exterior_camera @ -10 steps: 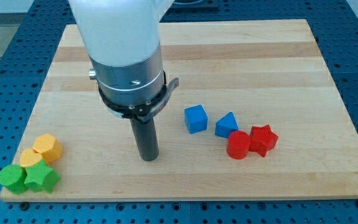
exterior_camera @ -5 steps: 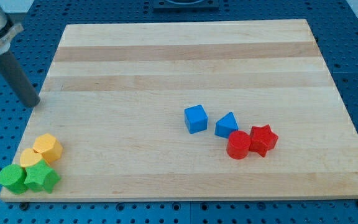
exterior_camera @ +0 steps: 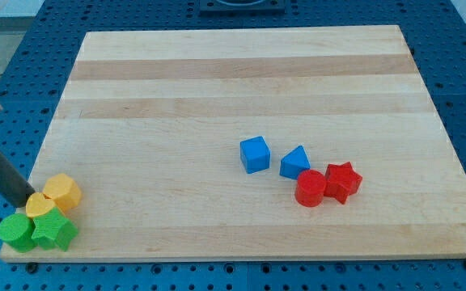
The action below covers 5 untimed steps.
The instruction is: Separate the yellow blocks from each other
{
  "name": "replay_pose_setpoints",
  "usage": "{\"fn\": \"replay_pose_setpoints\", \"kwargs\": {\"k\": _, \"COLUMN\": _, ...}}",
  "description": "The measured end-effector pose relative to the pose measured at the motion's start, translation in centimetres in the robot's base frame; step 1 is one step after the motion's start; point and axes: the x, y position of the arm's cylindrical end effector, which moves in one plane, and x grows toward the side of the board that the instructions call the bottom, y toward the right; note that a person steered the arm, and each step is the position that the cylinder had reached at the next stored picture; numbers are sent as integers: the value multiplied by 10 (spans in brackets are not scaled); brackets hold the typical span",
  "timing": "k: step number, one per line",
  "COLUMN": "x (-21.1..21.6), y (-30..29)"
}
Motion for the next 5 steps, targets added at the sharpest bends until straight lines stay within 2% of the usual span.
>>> {"fn": "replay_pose_setpoints", "kwargs": {"k": 5, "x": 3, "y": 20}}
